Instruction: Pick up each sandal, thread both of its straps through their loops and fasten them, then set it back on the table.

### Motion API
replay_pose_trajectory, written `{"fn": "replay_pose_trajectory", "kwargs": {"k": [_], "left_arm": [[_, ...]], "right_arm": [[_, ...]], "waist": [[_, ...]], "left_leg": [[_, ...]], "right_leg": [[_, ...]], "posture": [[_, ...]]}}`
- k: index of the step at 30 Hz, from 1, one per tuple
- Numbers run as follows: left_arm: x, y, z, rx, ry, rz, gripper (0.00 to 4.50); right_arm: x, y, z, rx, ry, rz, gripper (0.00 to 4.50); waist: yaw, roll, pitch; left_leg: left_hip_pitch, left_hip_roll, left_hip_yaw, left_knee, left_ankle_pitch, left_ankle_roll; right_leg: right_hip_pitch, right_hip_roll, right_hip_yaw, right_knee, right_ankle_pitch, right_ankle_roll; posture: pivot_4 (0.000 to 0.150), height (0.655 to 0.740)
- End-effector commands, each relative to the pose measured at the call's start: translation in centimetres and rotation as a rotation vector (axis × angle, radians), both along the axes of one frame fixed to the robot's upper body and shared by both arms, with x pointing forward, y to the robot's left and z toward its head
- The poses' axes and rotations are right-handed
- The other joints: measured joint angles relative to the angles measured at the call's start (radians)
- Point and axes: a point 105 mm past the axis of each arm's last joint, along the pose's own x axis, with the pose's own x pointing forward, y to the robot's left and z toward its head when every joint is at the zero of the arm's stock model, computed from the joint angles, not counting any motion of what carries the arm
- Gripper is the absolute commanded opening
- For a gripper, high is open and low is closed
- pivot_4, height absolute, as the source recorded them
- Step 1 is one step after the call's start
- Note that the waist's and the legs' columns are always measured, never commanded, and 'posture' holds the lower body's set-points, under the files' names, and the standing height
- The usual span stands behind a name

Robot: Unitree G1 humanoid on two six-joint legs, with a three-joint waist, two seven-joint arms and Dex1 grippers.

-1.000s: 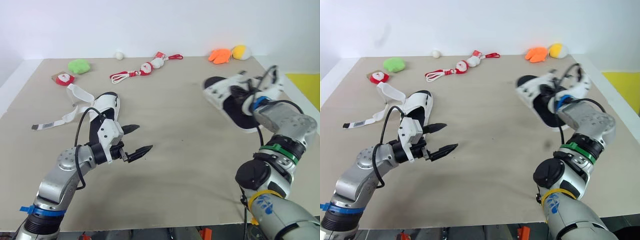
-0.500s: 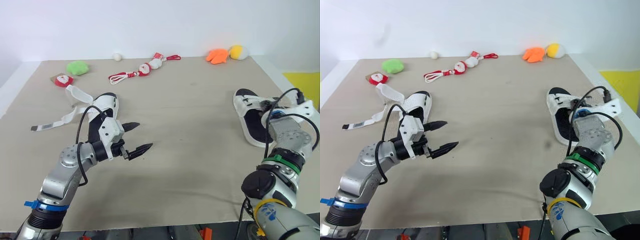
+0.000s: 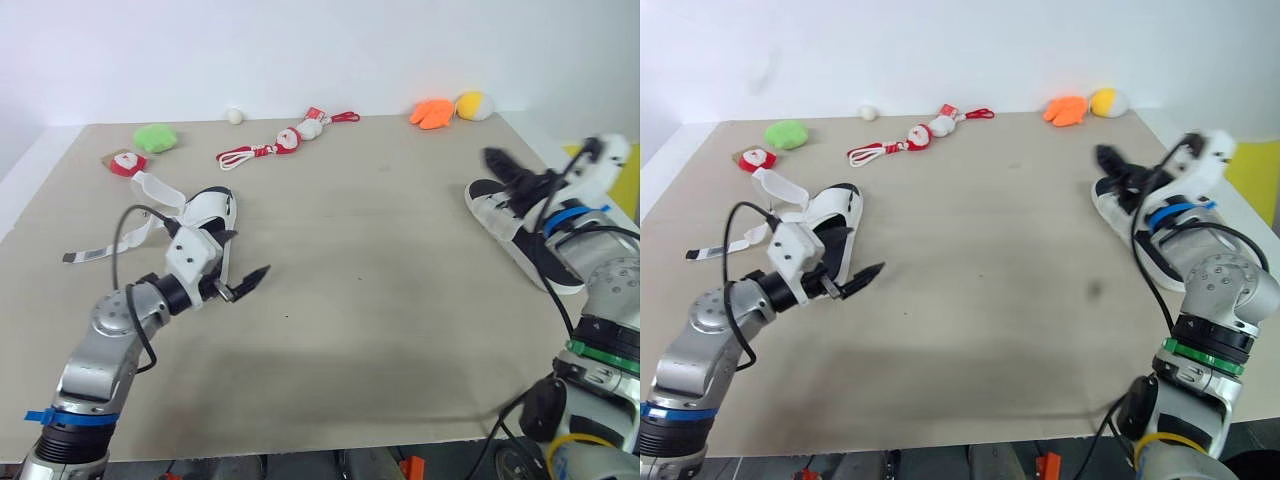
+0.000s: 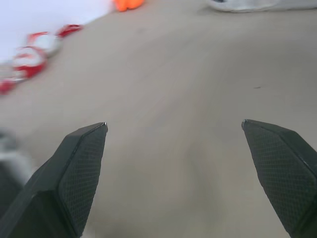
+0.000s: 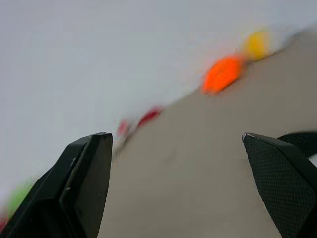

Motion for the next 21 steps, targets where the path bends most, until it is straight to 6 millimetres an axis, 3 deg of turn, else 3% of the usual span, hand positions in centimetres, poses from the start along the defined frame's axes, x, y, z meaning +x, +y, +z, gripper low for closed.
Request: {"fn": "replay_pose_trajectory", "kwargs": {"k": [1, 6, 12, 15, 21], "left_arm": [[0.1, 1.1, 1.3, 0.041, -0.071, 0.051, 4.5], [1.8, 3.9, 2.4, 0.183, -0.174, 0.219, 4.5], [3.8, 7.4, 4.3, 0.4, -0.334, 0.46, 4.5], [4.1, 7.9, 5.0, 0.549, -0.41, 0.516, 4.5], [5.5, 7.0, 2.6, 0.68, -0.372, 0.488, 4.5]], "right_arm": [[-1.9, 4.4, 1.7, -0.22, -0.085, 0.232, 4.47], [-4.6, 8.7, 1.3, -0.576, -0.193, 0.481, 4.47], [-5.5, 11.3, 1.2, -0.837, -0.278, 0.638, 4.47], [-5.9, 12.8, 1.6, -0.909, -0.342, 0.689, 4.47], [-6.1, 14.4, 2.1, -0.923, -0.387, 0.745, 4.47]], "waist": [[0.0, 0.0, 0.0], [0.004, -0.001, 0.0], [0.003, -0.003, 0.001], [0.003, -0.004, 0.001], [0.005, -0.004, 0.001]], "left_leg": [[0.0, 0.0, 0.0, 0.0, 0.0, 0.0], [-0.001, 0.0, 0.0, 0.0, 0.0, 0.0], [0.0, 0.0, 0.0, 0.001, 0.0, 0.0], [-0.001, 0.0, 0.0, 0.001, 0.0, -0.001], [-0.001, -0.001, 0.0, 0.0, 0.0, -0.001]], "right_leg": [[0.0, 0.0, 0.0, 0.0, 0.0, 0.0], [0.0, -0.001, 0.0, 0.0, 0.0, 0.001], [0.0, 0.0, 0.0, 0.0, 0.0, 0.001], [-0.001, -0.001, 0.0, 0.0, 0.0, 0.001], [-0.001, -0.002, -0.001, -0.001, 0.0, 0.002]], "posture": [[0.15, 0.74], [0.15, 0.74], [0.15, 0.74], [0.15, 0.74], [0.15, 0.74]]}}
